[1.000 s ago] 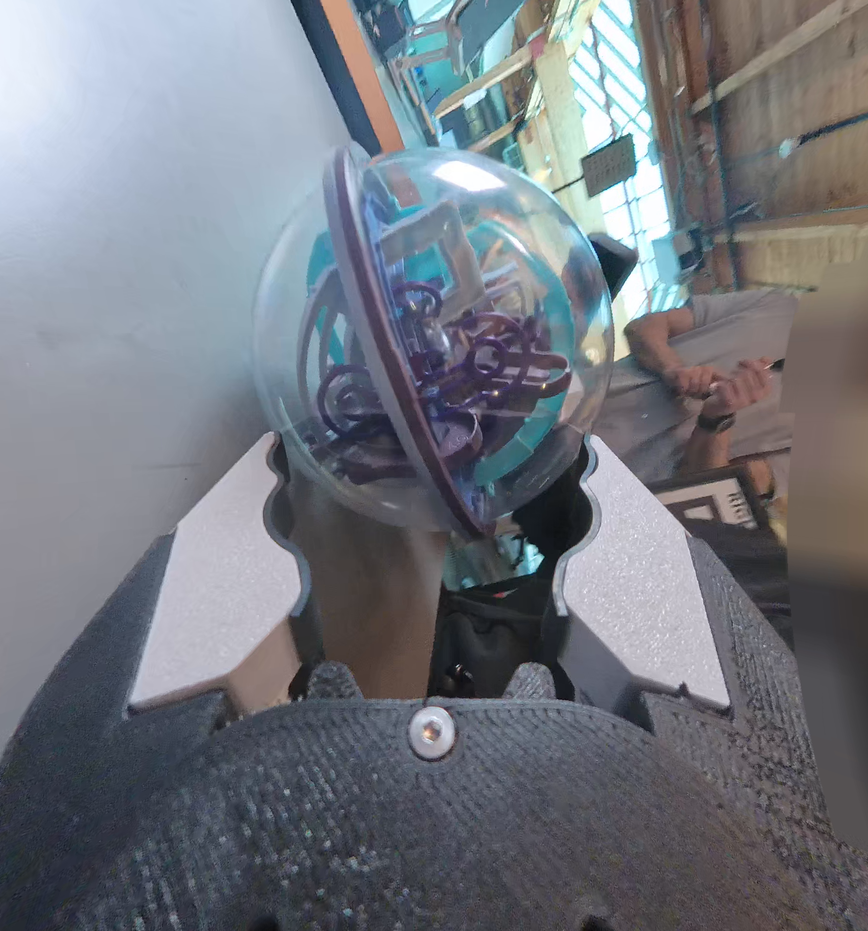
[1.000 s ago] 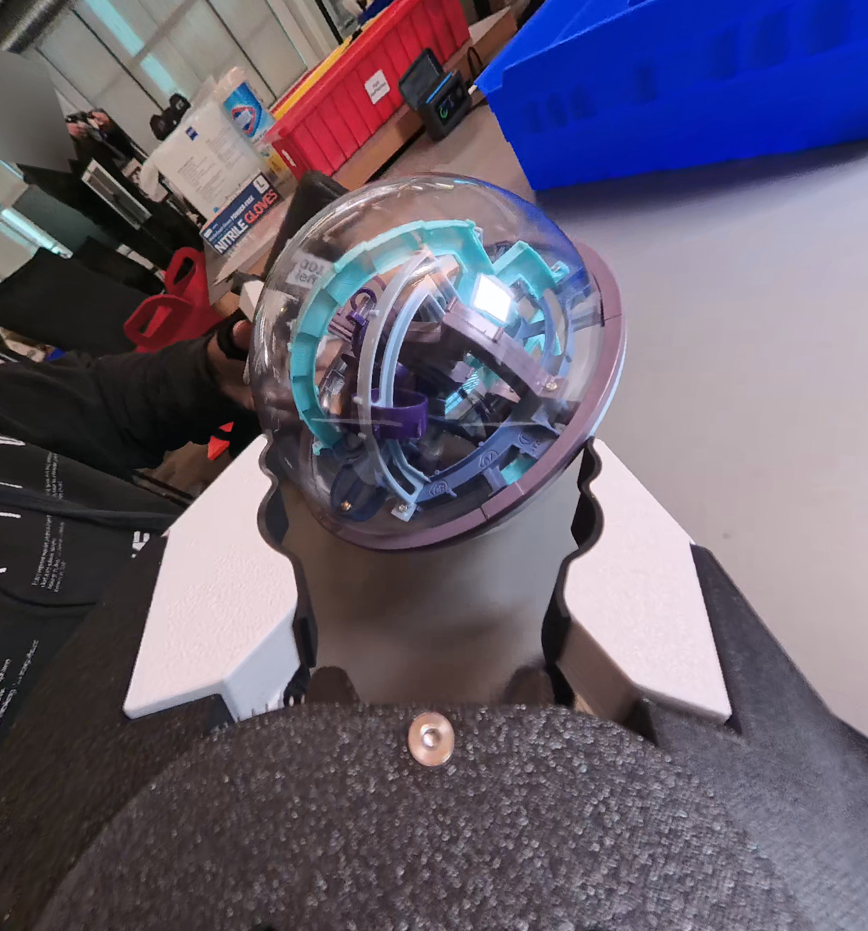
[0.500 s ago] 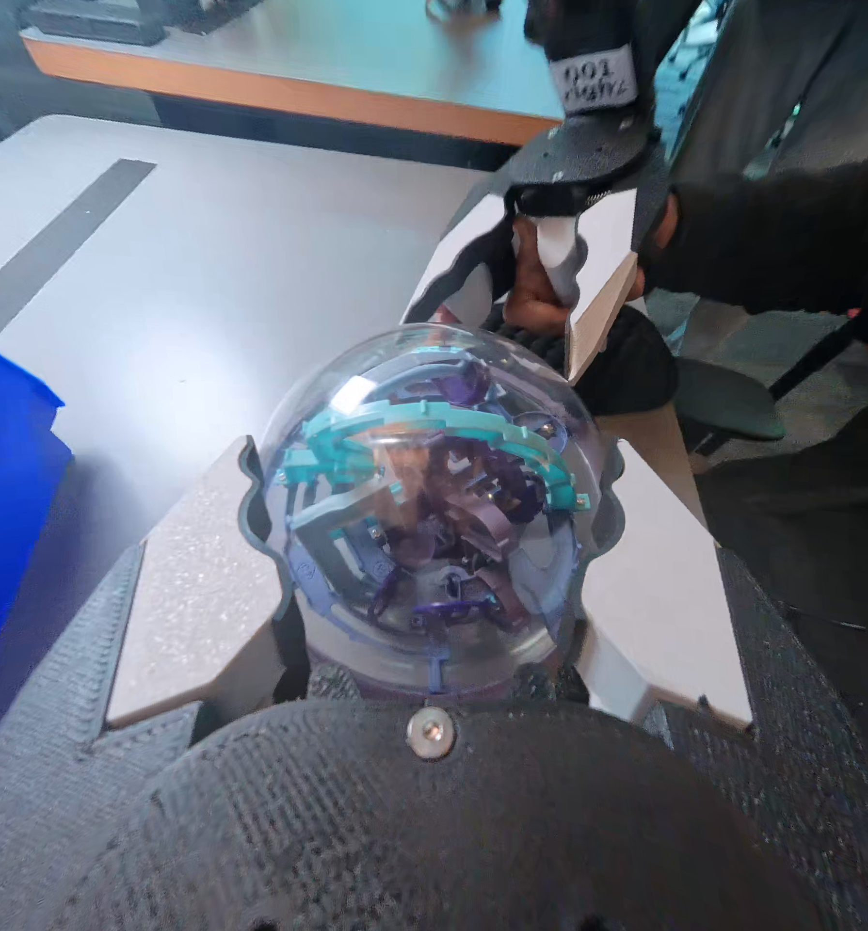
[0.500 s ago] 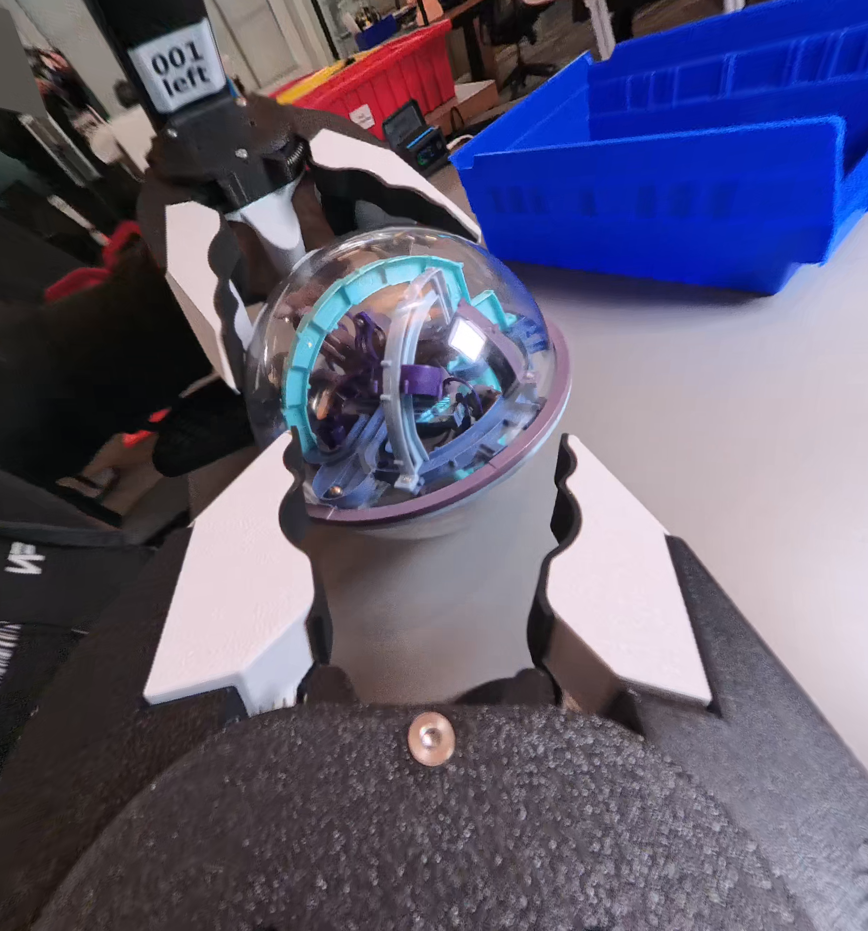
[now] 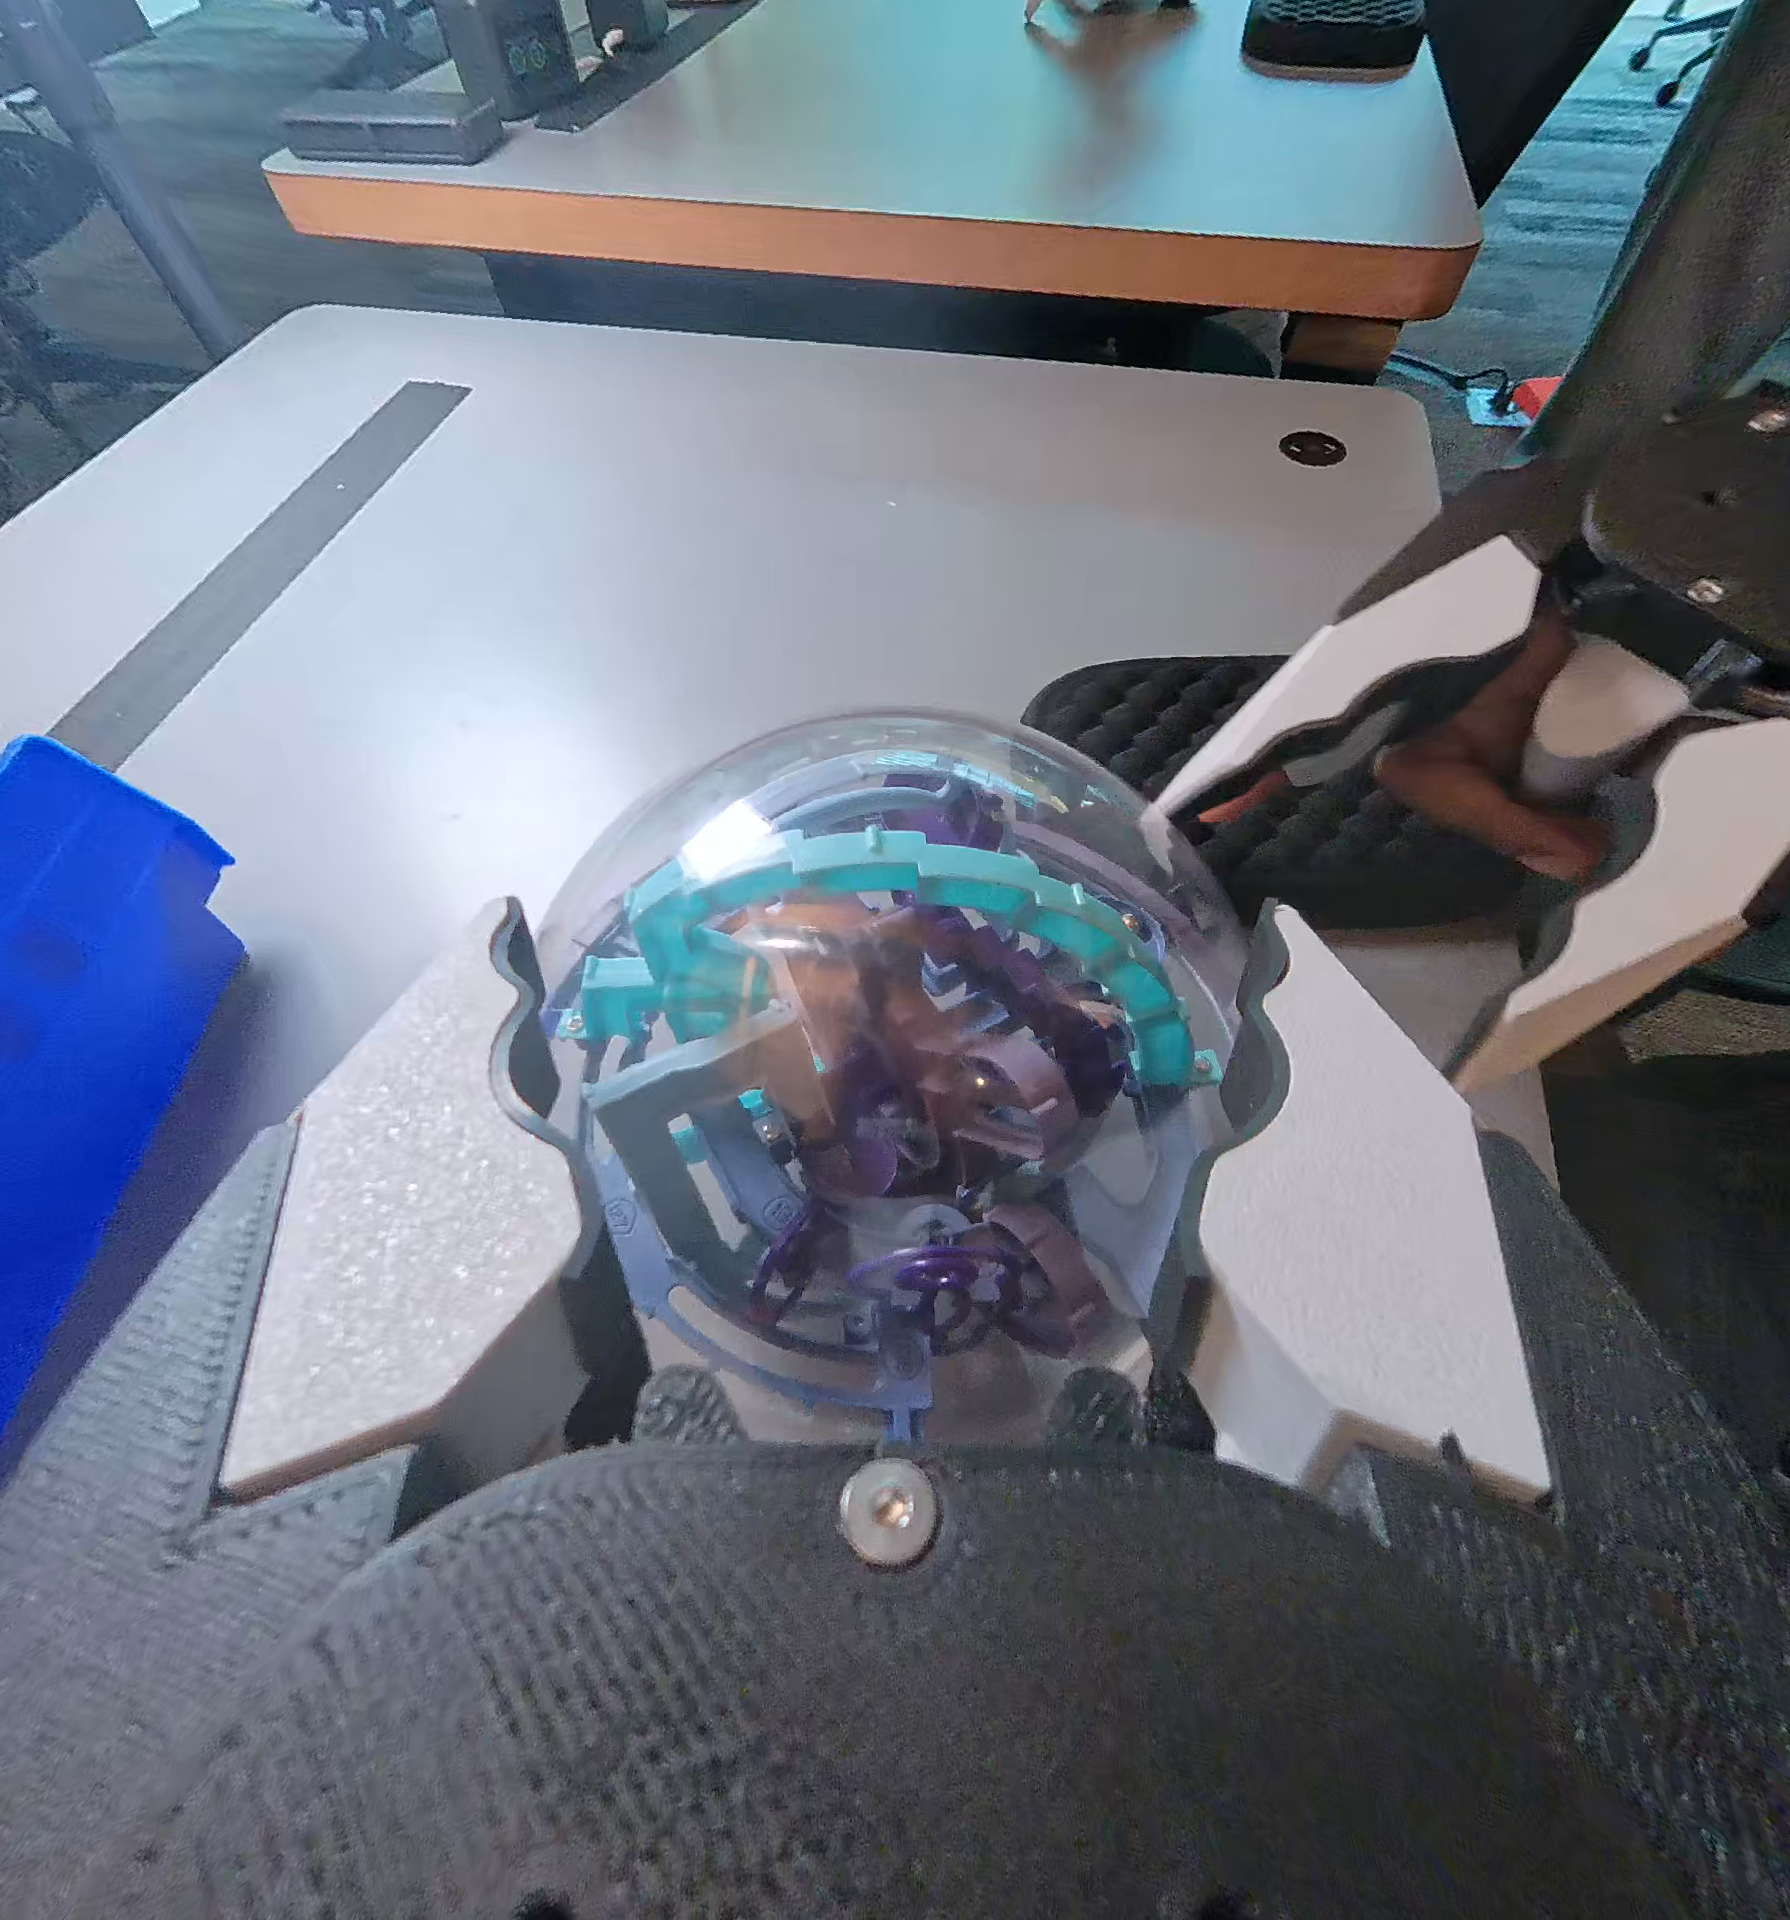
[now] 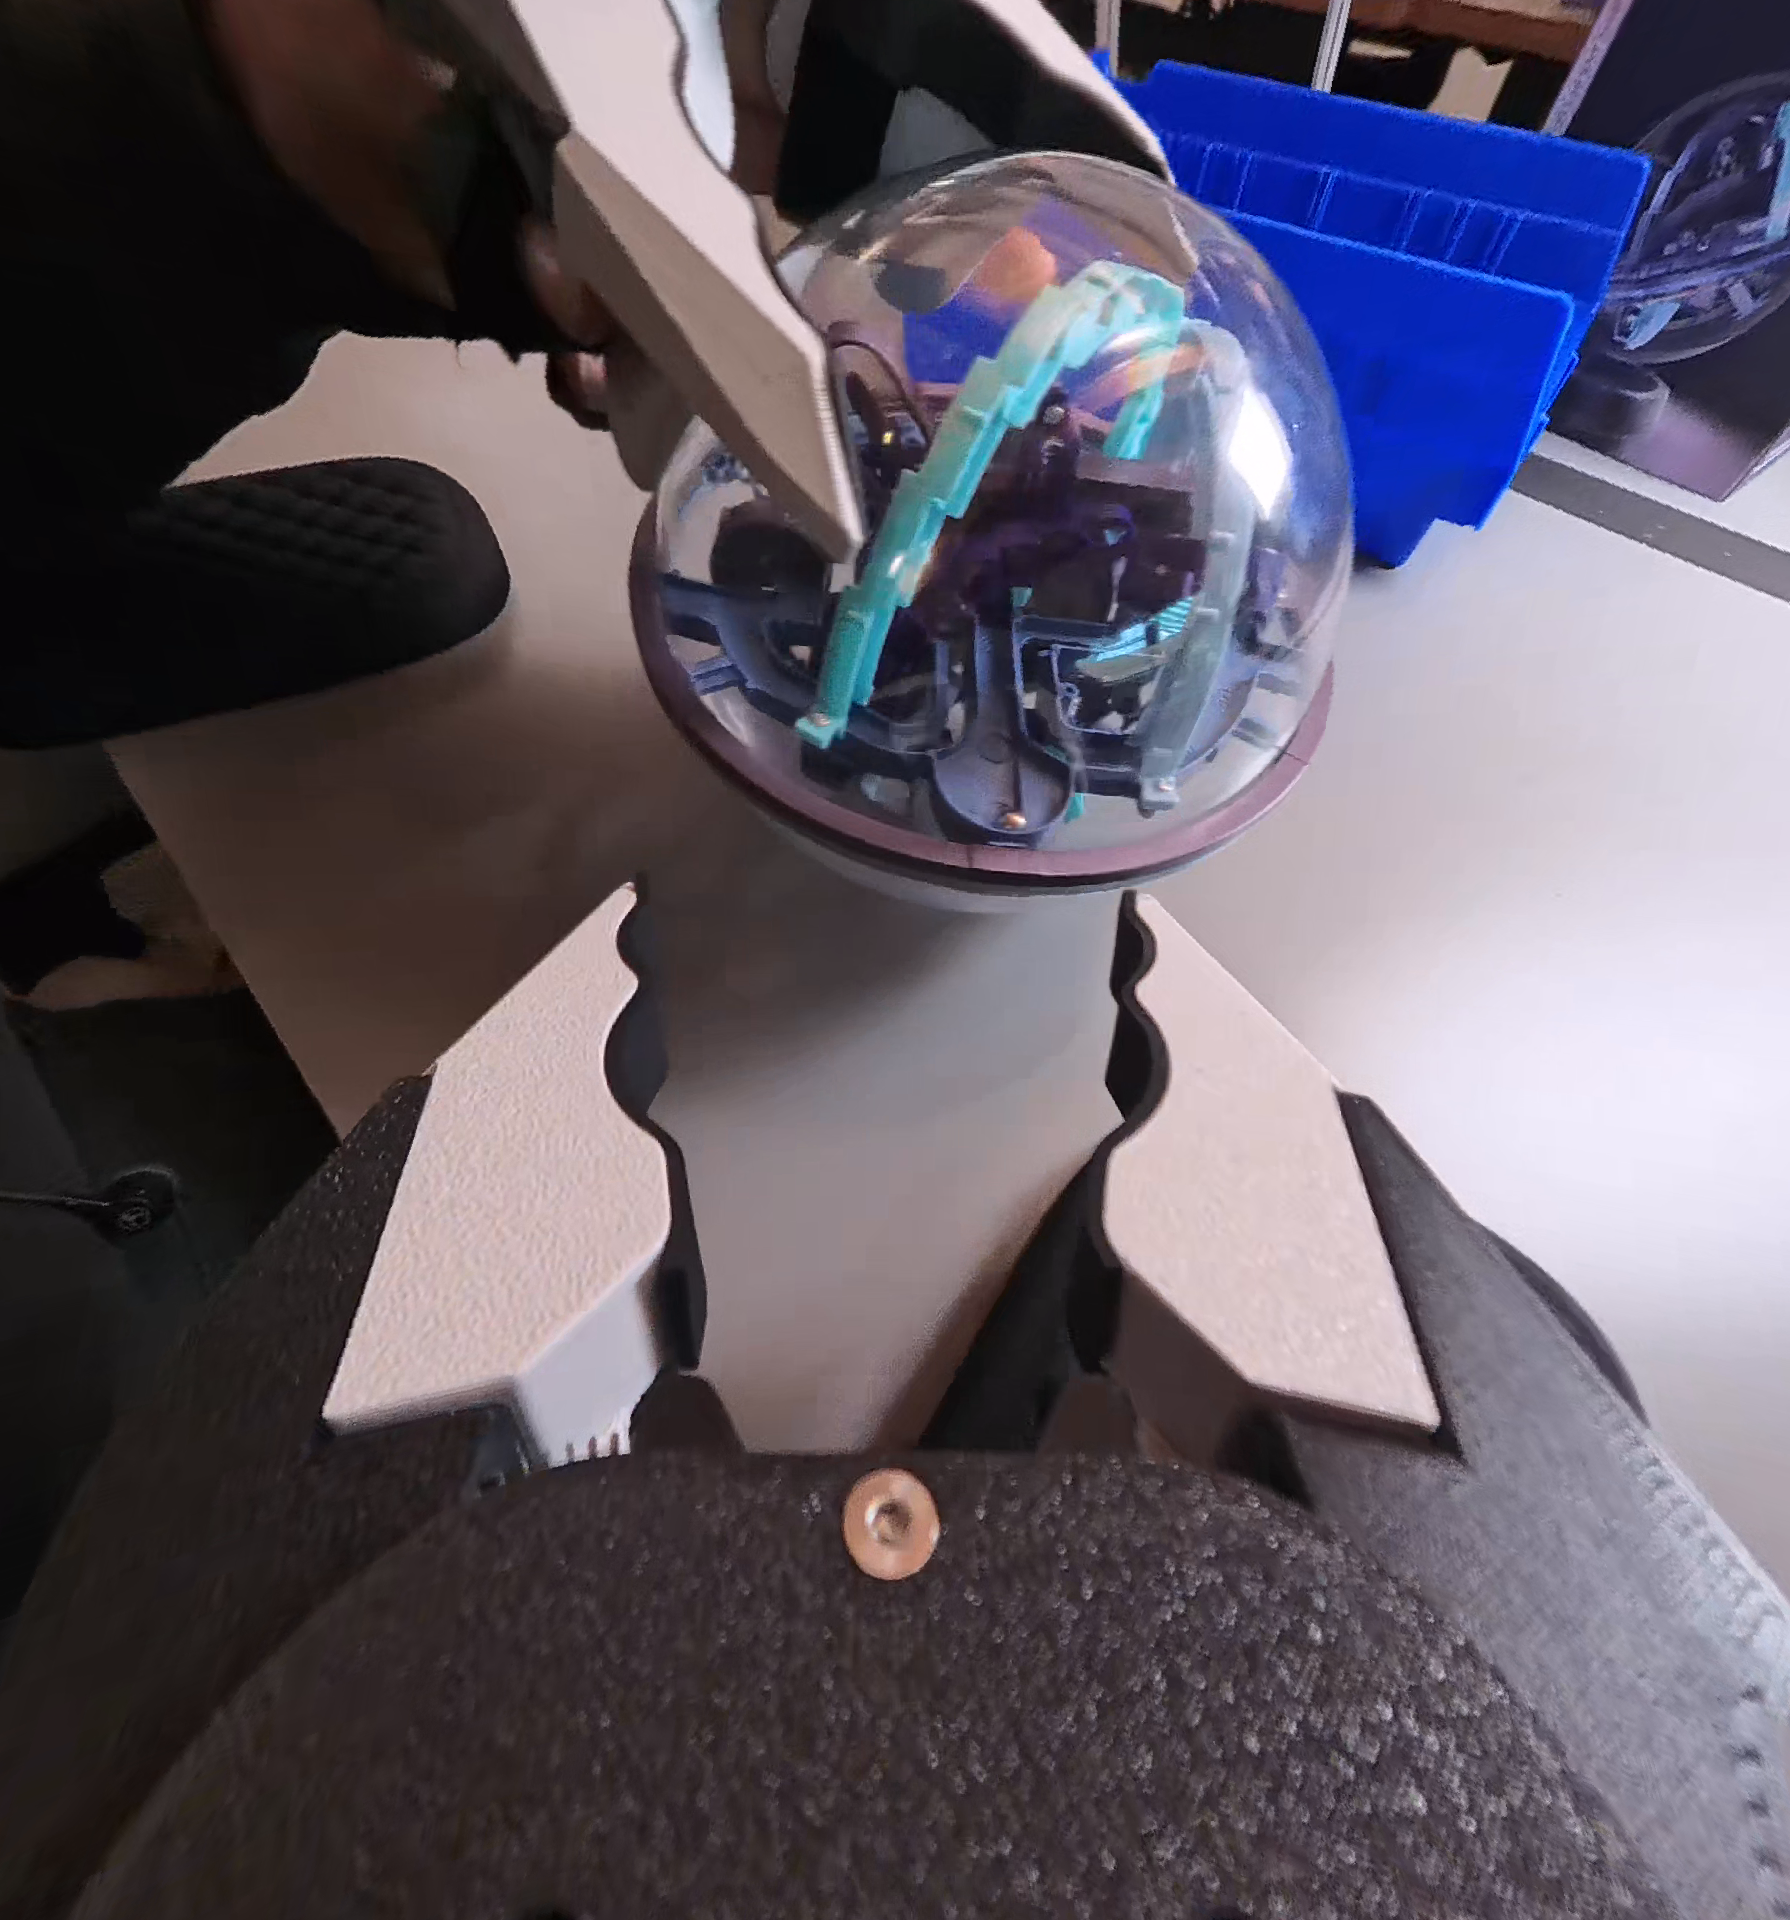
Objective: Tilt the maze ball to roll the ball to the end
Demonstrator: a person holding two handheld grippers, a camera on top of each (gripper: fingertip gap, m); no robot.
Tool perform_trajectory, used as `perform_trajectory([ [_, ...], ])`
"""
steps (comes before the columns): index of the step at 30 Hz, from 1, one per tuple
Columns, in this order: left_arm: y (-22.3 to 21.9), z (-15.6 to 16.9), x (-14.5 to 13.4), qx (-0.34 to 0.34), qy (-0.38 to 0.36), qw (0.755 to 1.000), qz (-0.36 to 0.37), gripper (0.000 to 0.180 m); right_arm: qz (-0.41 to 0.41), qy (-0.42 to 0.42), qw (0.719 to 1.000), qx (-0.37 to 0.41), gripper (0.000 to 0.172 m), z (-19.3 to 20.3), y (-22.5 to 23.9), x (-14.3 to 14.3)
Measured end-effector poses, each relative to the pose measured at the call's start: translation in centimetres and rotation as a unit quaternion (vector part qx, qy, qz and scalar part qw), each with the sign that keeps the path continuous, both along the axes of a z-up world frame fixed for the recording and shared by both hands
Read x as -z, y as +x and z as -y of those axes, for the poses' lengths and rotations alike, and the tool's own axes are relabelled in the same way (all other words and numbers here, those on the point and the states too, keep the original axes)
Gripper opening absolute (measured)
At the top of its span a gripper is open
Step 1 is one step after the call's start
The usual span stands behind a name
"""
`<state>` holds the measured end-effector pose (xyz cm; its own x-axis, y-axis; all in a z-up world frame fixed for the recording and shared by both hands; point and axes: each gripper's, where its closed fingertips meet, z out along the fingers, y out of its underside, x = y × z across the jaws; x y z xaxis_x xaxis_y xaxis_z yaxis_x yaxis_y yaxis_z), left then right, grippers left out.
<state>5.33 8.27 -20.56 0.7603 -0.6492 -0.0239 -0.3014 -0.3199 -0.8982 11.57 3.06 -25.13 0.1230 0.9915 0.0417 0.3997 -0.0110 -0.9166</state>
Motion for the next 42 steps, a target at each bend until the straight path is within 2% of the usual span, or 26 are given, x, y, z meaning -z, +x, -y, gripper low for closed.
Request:
perform_trajectory([
  [7,0.0,-0.4,-0.3,-0.022,0.006,1.000,-0.001,0.126,-0.032,0.017,0.999,0.015,0.075,-0.2,0.8,-1.2],
  [12,-0.3,-0.4,-0.4,-0.054,0.009,0.998,0.005,0.124,-0.022,0.005,0.999,0.042,0.056,-0.8,-0.1,-0.4],
  [14,-0.4,0.0,-0.5,-0.060,0.011,0.998,0.002,0.123,-0.019,0.010,0.999,0.048,0.054,-0.8,-0.4,-0.2],
  [17,0.1,1.4,-1.3,-0.022,0.004,1.000,0.015,0.122,-0.012,0.011,0.999,0.047,0.056,-0.9,-0.7,0.2],
  [20,-0.6,1.7,-1.9,0.013,0.005,1.000,-0.006,0.130,-0.006,0.006,0.999,0.040,0.060,-0.9,-0.9,0.5],
  [25,0.2,1.6,-0.4,0.115,-0.051,0.992,-0.025,0.132,-0.010,0.013,1.000,0.020,0.060,-1.3,-1.3,0.0],
  [27,-0.1,1.0,0.3,0.109,-0.056,0.991,-0.048,0.129,-0.013,0.022,1.000,0.014,0.057,-1.6,-1.4,-0.4],
  [31,0.2,0.8,0.2,0.094,-0.040,0.994,-0.034,0.129,-0.031,0.051,0.998,0.005,0.044,-1.7,-0.9,-2.3],
  [36,0.3,0.6,0.1,0.068,-0.033,0.997,-0.030,0.128,-0.074,0.129,0.989,-0.025,0.001,-1.0,-0.4,-8.8],
  [39,0.5,0.5,0.1,0.056,-0.031,0.997,-0.033,0.128,-0.085,0.160,0.982,-0.048,0.000,0.0,-0.2,-12.0],
  [42,0.7,0.4,0.1,0.046,-0.027,0.998,-0.037,0.127,-0.053,0.176,0.981,-0.063,0.000,0.6,-0.6,-10.5],
])
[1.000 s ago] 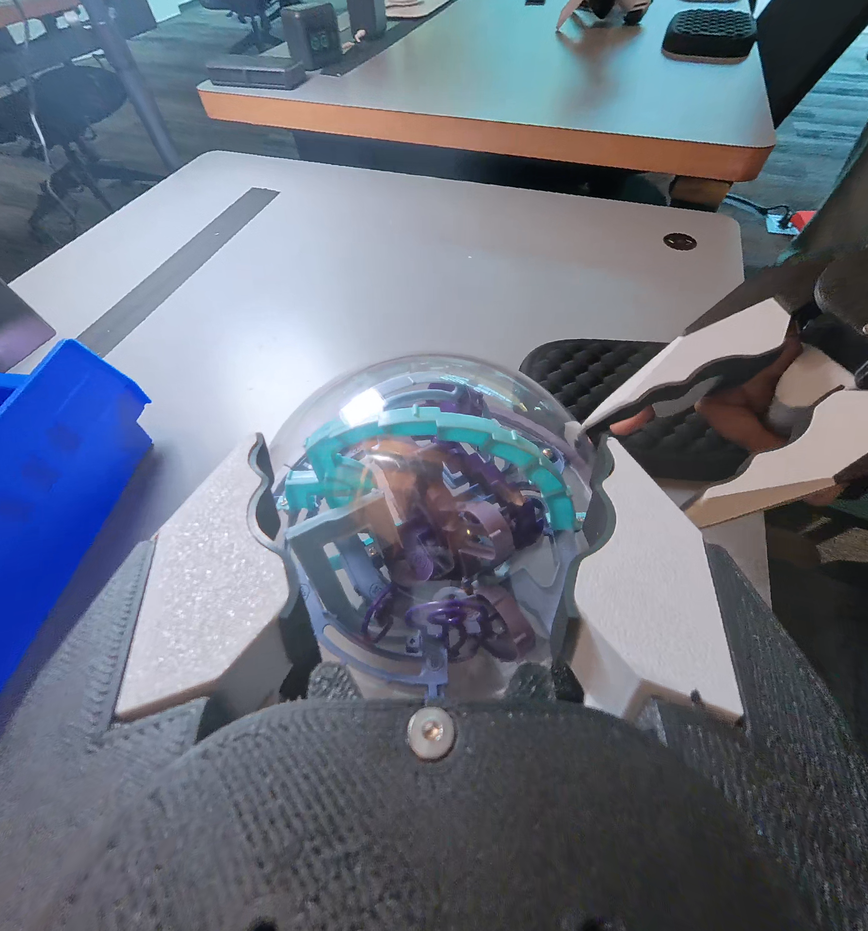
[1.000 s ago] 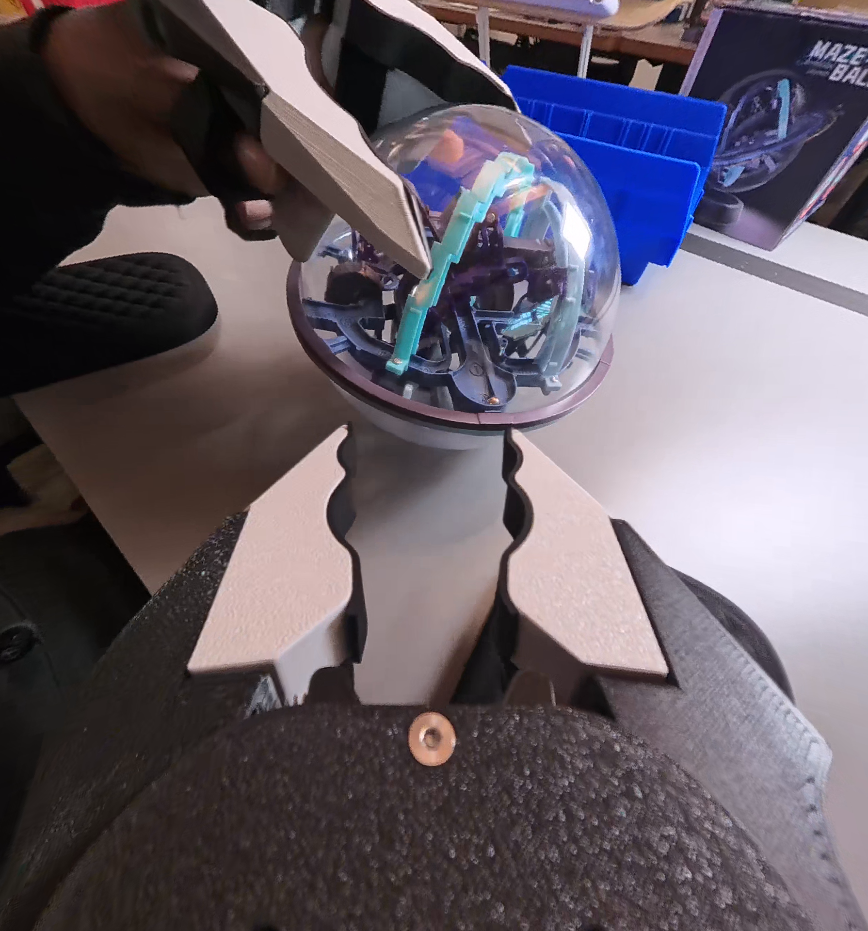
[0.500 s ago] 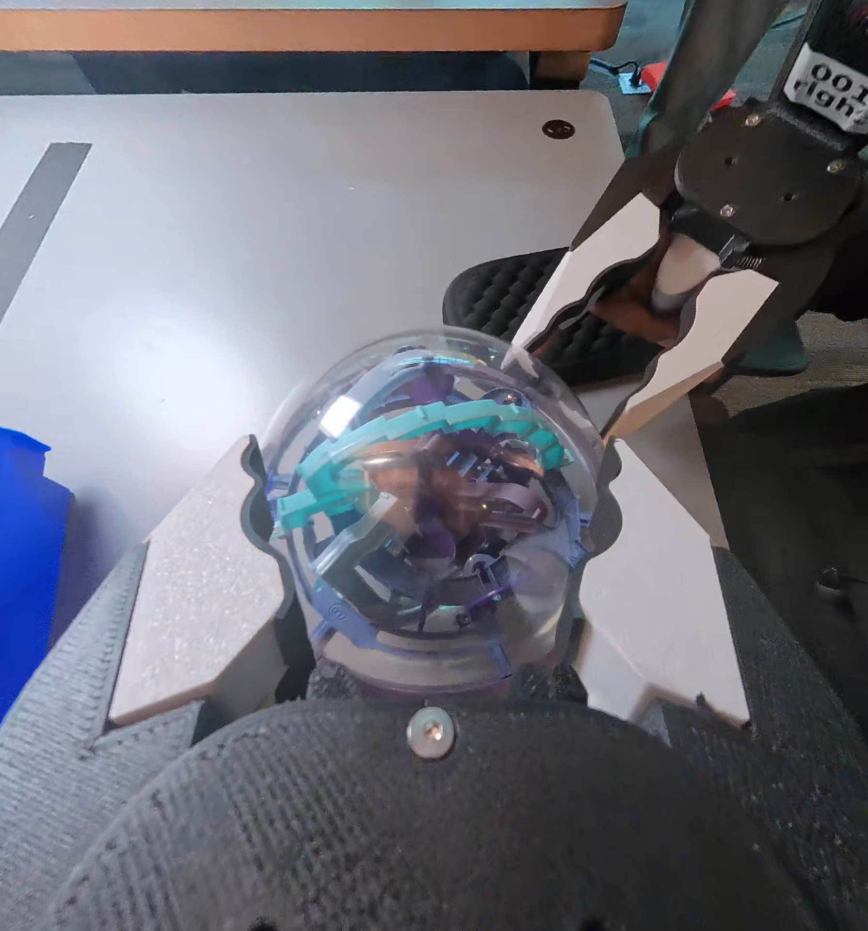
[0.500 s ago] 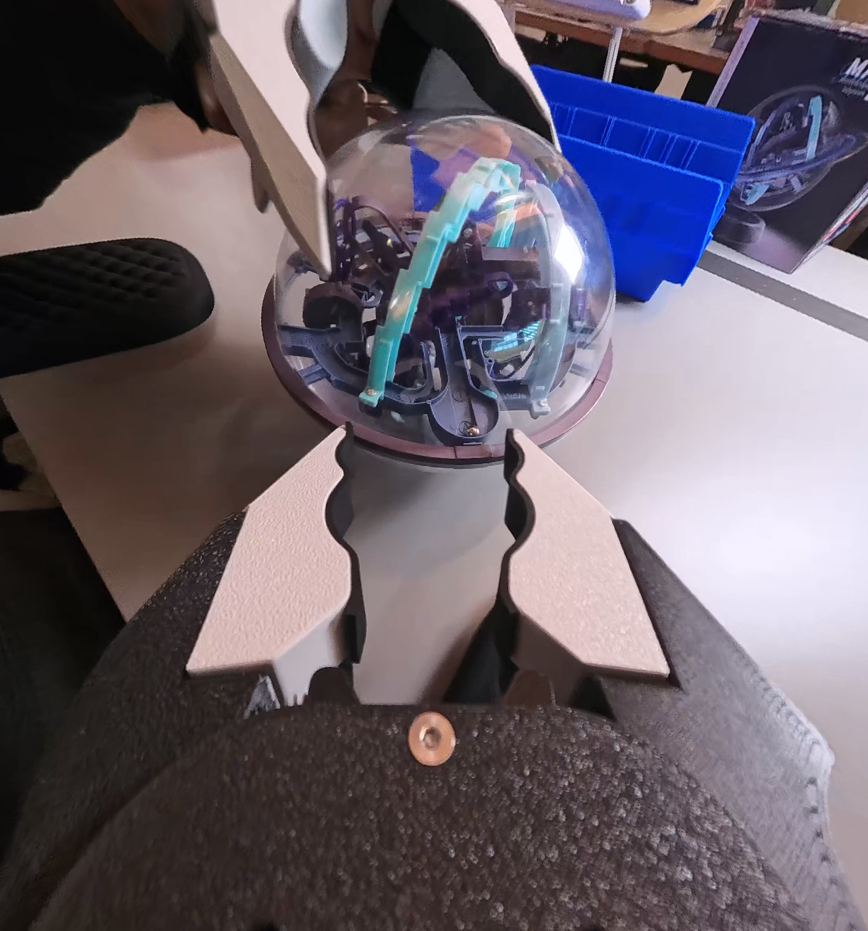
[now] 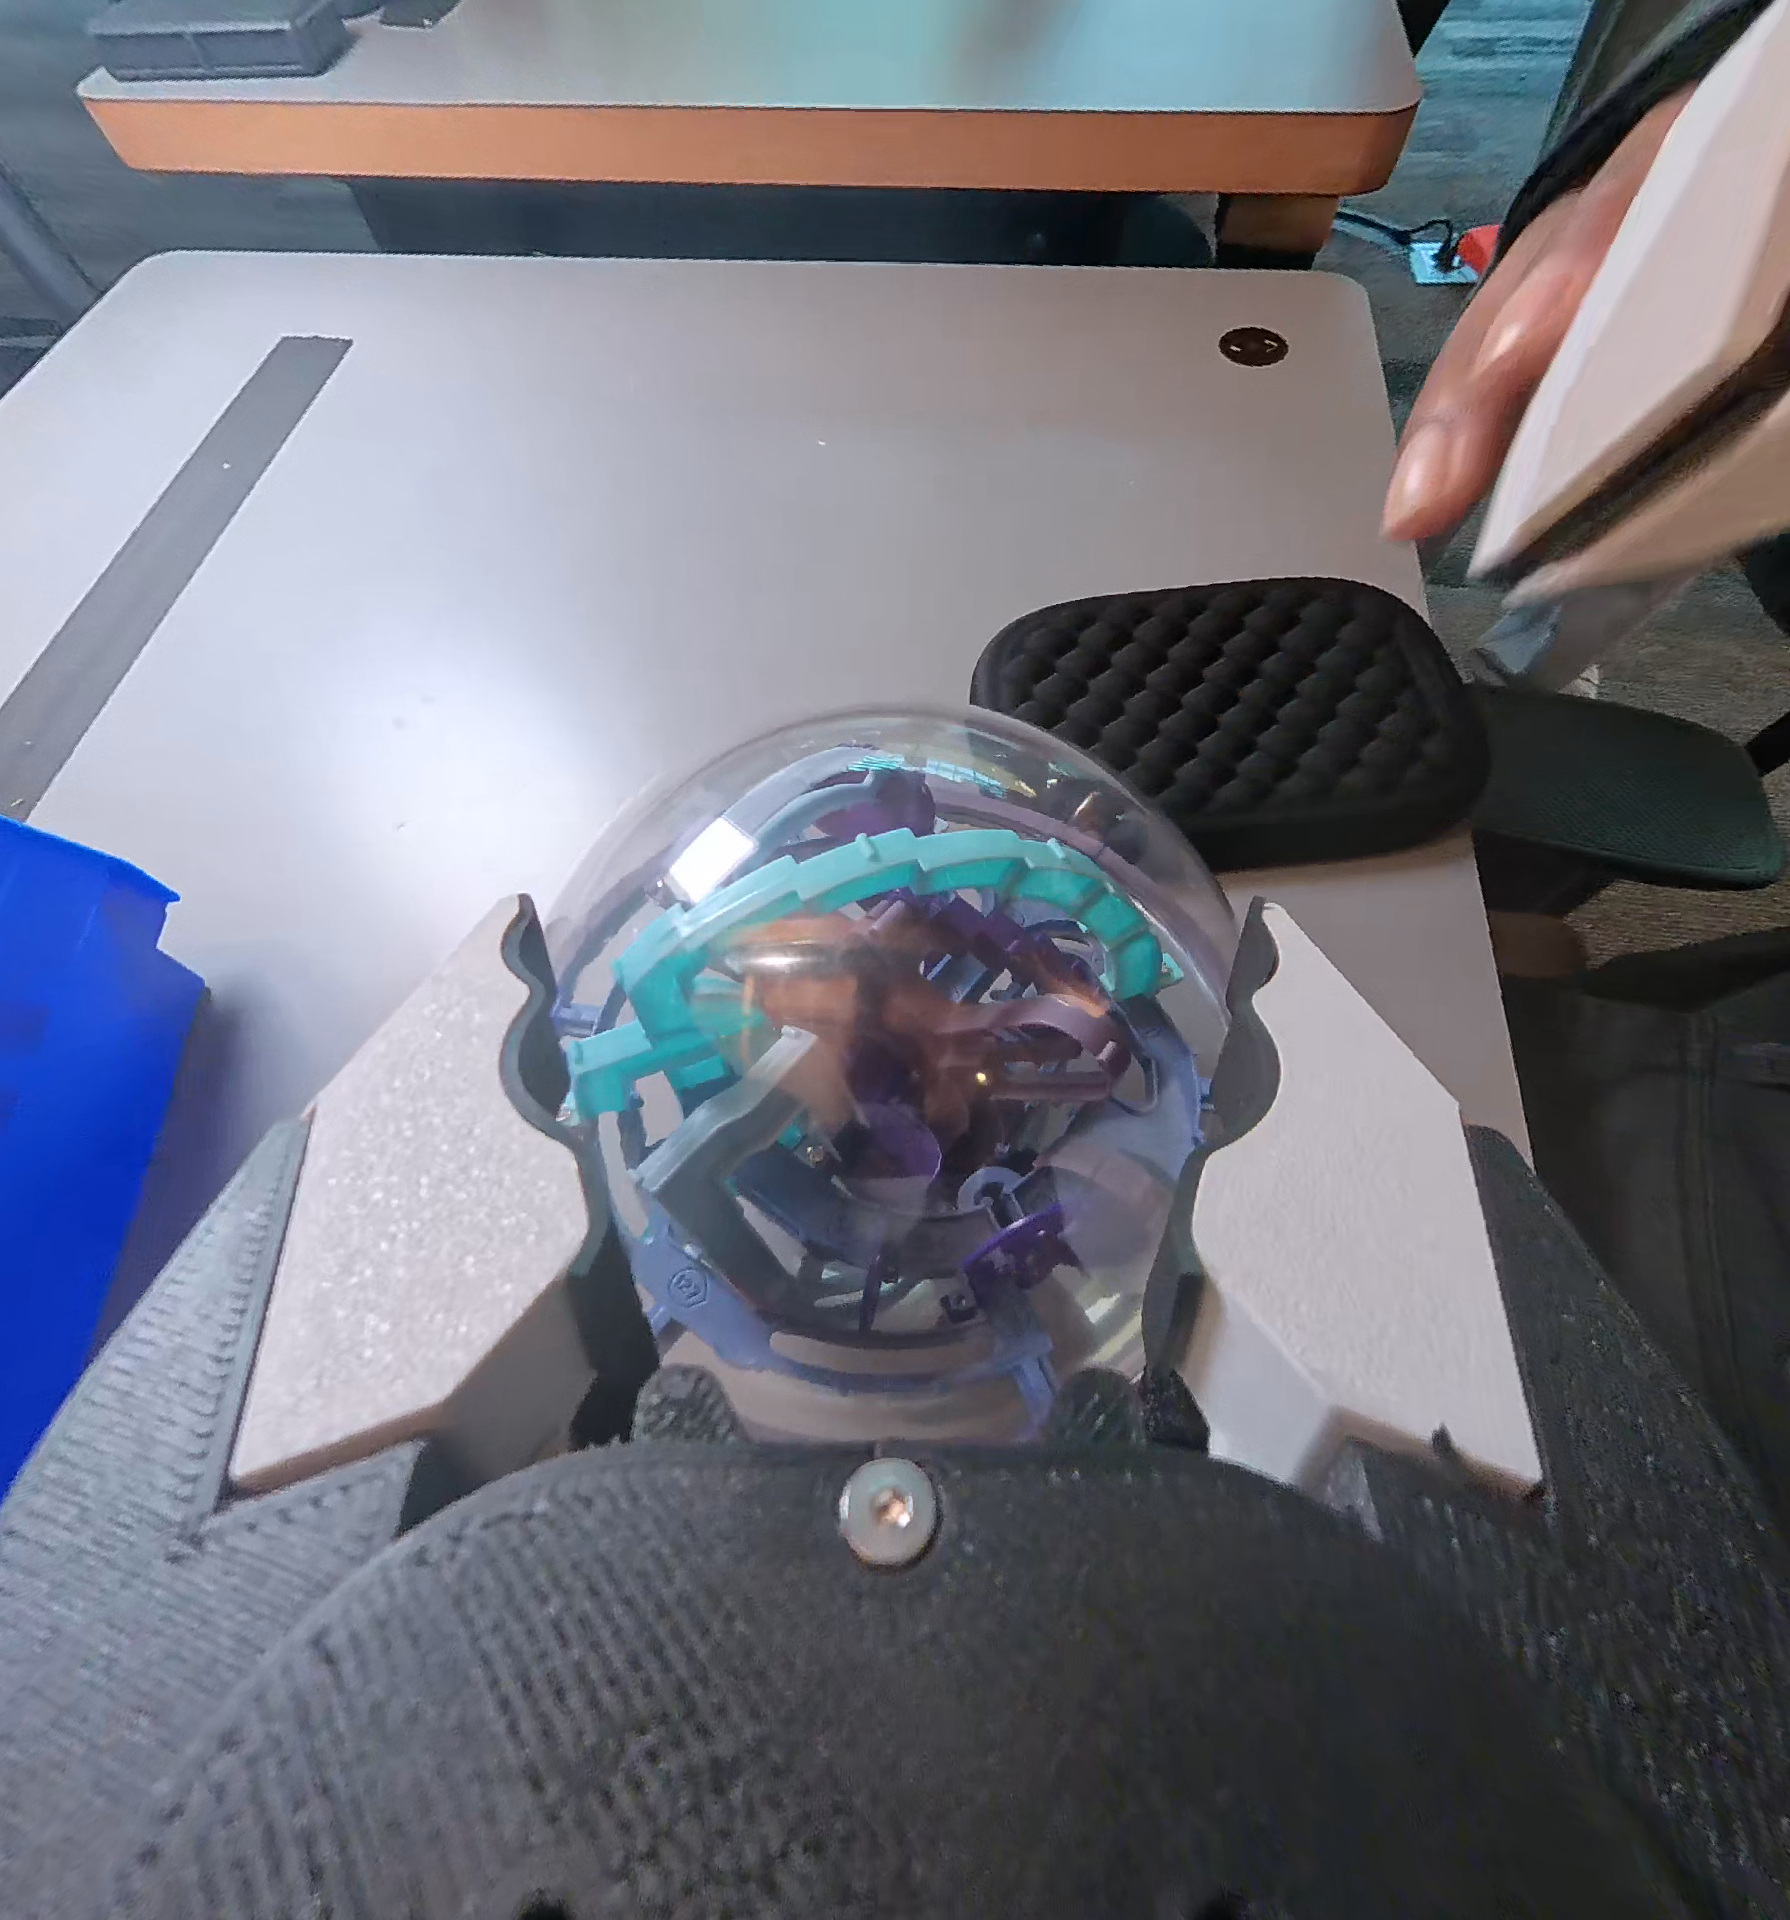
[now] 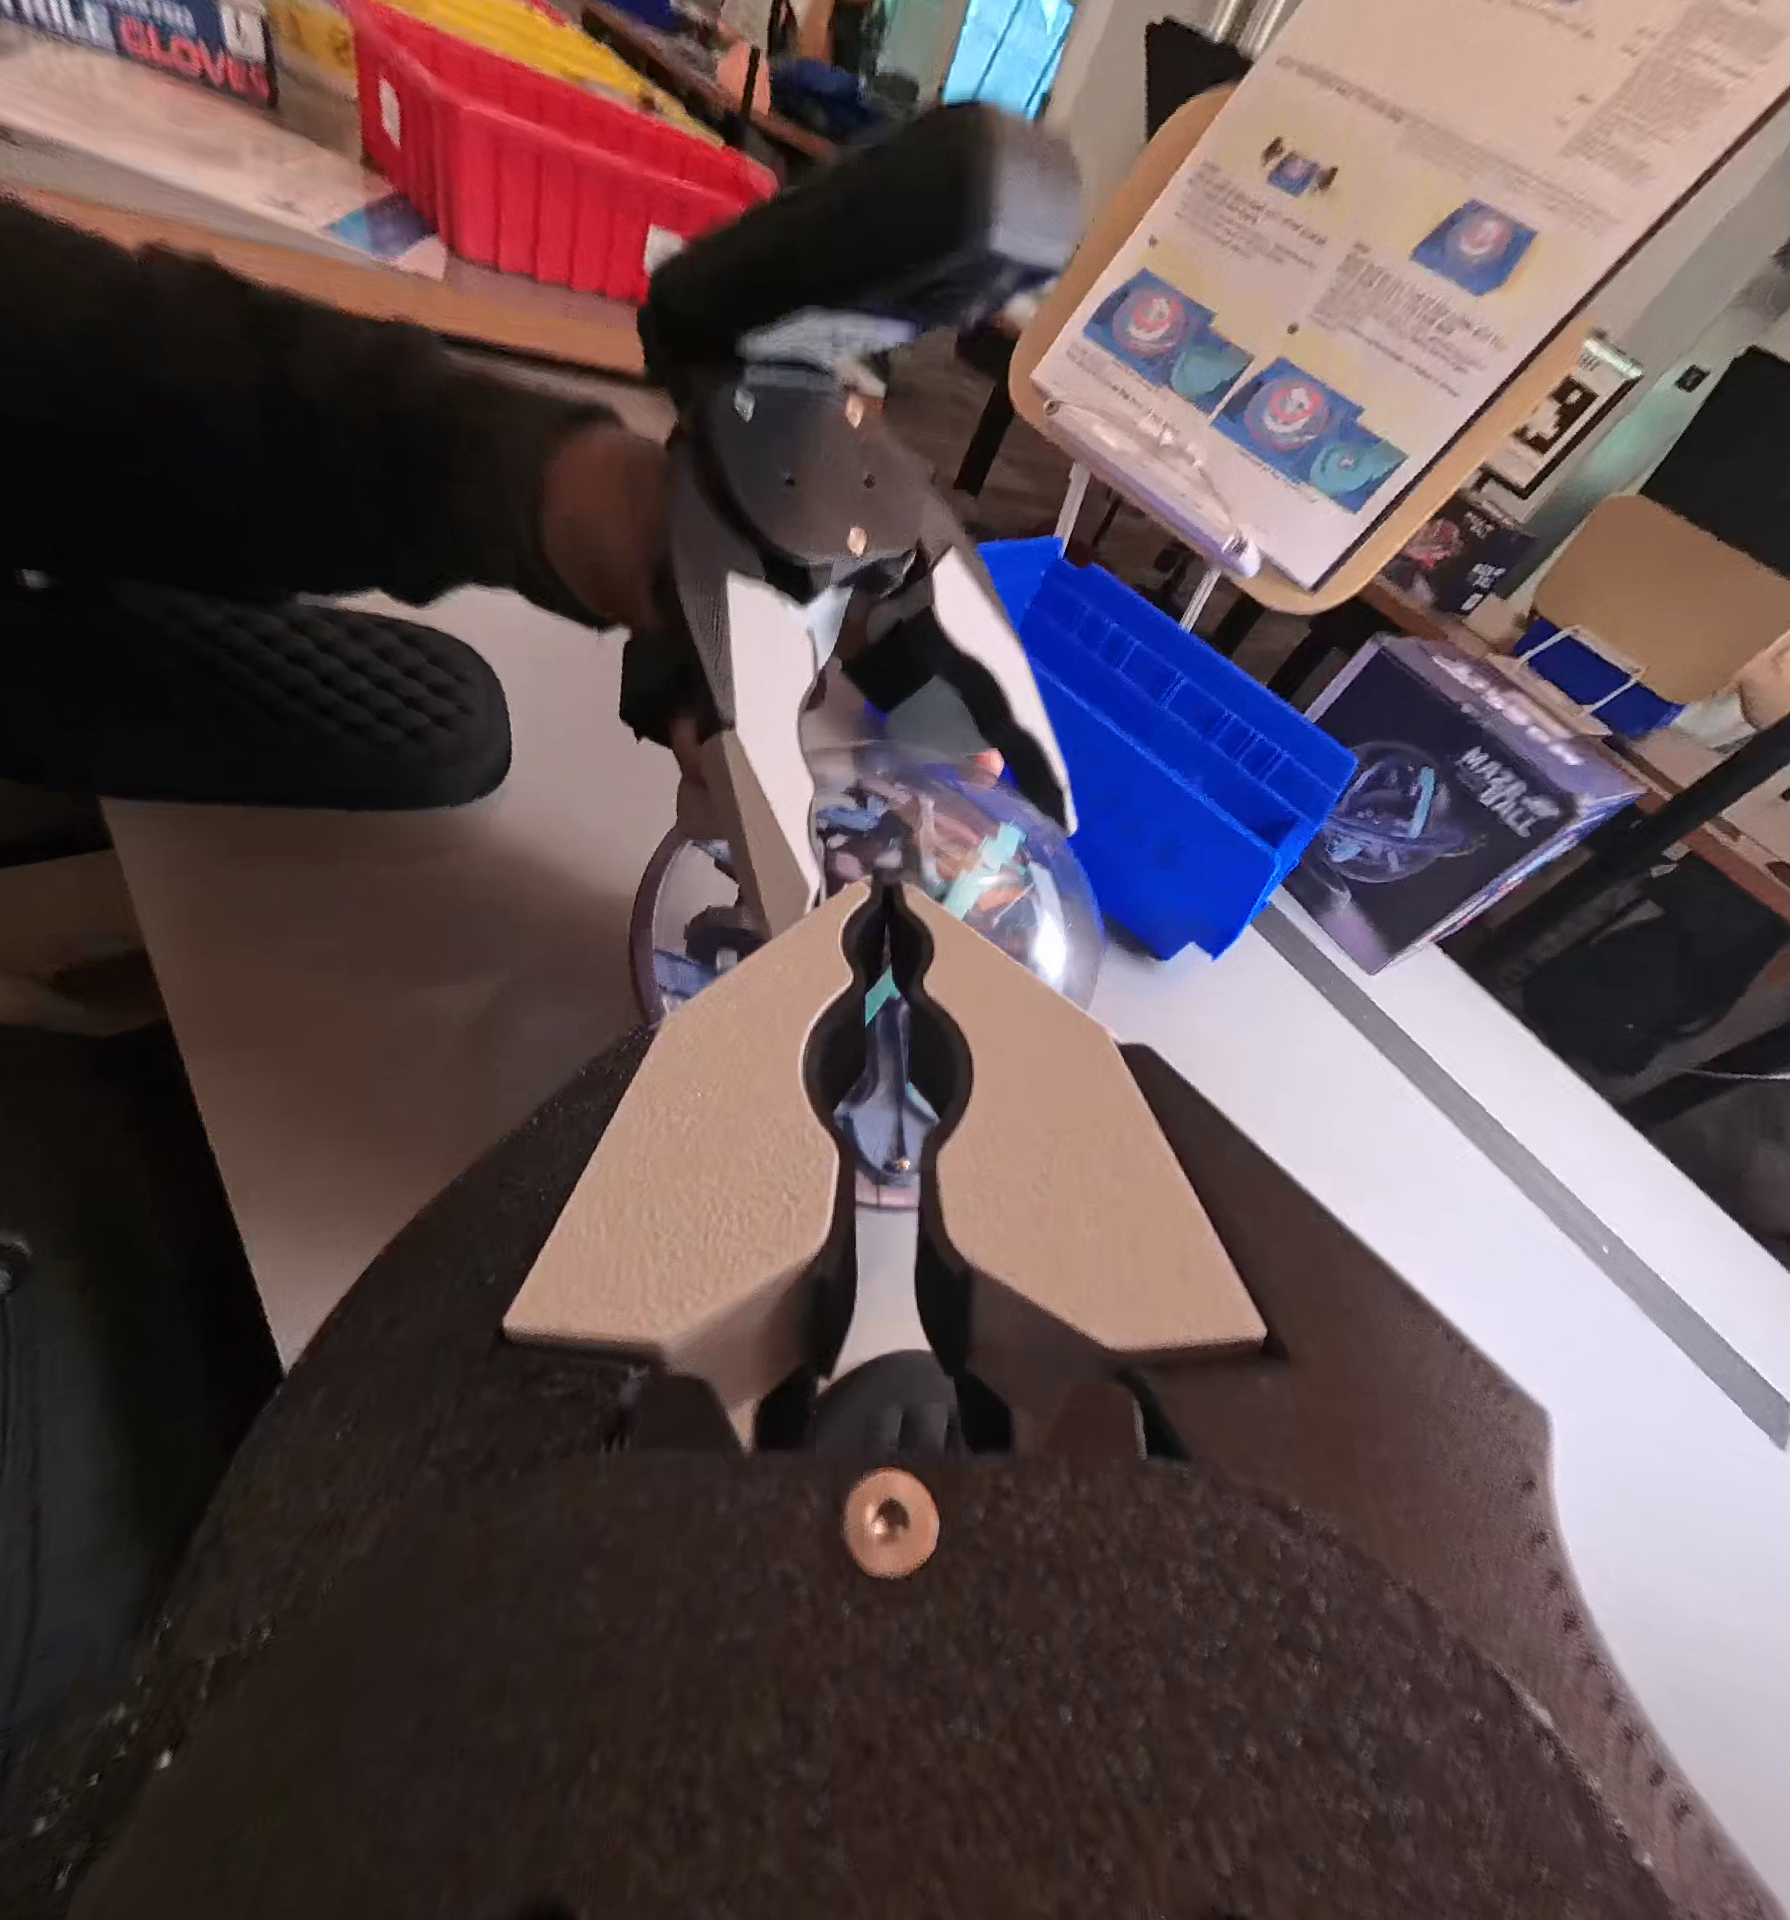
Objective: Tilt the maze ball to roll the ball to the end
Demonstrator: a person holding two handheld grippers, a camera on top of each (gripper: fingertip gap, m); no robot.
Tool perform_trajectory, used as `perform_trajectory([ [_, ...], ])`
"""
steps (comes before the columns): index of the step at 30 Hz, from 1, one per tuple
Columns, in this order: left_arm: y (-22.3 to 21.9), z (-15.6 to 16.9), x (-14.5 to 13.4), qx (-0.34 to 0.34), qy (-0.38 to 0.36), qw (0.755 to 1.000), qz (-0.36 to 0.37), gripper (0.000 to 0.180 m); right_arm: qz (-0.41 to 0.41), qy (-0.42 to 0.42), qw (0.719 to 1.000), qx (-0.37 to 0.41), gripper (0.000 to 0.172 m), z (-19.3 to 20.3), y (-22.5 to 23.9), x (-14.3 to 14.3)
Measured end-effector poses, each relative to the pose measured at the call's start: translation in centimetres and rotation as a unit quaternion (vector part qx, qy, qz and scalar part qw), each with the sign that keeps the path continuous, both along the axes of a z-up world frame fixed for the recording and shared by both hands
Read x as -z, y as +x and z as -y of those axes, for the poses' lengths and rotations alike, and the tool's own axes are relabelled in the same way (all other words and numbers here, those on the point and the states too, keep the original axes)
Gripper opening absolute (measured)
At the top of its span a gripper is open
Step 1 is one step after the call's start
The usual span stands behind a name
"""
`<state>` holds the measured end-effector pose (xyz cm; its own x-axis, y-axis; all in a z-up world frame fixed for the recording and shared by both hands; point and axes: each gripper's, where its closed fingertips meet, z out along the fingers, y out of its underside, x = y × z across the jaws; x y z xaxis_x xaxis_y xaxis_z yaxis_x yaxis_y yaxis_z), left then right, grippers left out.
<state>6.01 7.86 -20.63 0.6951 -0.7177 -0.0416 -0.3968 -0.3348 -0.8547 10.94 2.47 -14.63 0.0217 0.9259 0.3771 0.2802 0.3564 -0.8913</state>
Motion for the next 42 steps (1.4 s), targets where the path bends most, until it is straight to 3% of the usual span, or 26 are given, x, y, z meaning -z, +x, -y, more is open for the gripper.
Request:
perform_trajectory([
  [4,0.5,0.2,0.0,-0.007,0.014,1.000,-0.014,0.127,0.041,0.002,0.999,0.018,0.000,-1.3,-0.9,4.2],
  [9,1.0,0.4,0.0,-0.011,0.026,0.999,-0.034,0.126,0.045,0.009,0.999,0.020,0.000,-5.2,-1.6,2.5],
  [13,1.5,0.5,0.0,-0.008,0.035,0.998,-0.044,0.125,0.087,-0.009,0.995,-0.044,0.000,-6.0,-3.8,3.0],
  [18,1.5,0.7,-0.1,-0.008,0.042,0.998,-0.044,0.124,0.117,-0.052,0.990,-0.052,0.000,-8.7,-4.0,4.7],
  [25,1.4,0.6,-0.2,-0.011,0.035,0.999,-0.026,0.124,0.094,-0.120,0.985,-0.086,0.000,-6.8,-0.7,6.5],
  [30,1.6,0.7,-0.2,-0.007,0.042,0.999,-0.030,0.124,0.065,-0.115,0.985,-0.113,0.000,-4.8,-1.1,4.7],
  [33,1.6,0.8,-0.2,-0.010,0.043,0.999,-0.031,0.124,0.063,-0.109,0.987,-0.095,0.000,-6.2,-2.3,4.3],
  [36,1.4,0.9,-0.2,-0.014,0.042,0.999,-0.025,0.124,0.075,-0.122,0.987,-0.076,0.000,-7.9,-2.2,5.7],
  [41,1.1,1.0,-0.3,-0.019,0.047,0.999,-0.014,0.124,0.059,-0.140,0.985,-0.079,0.000,-6.0,-0.3,6.7],
  [42,1.1,1.0,-0.3,-0.018,0.048,0.999,-0.014,0.124,0.054,-0.142,0.986,-0.074,0.009,-5.5,0.1,6.8],
])
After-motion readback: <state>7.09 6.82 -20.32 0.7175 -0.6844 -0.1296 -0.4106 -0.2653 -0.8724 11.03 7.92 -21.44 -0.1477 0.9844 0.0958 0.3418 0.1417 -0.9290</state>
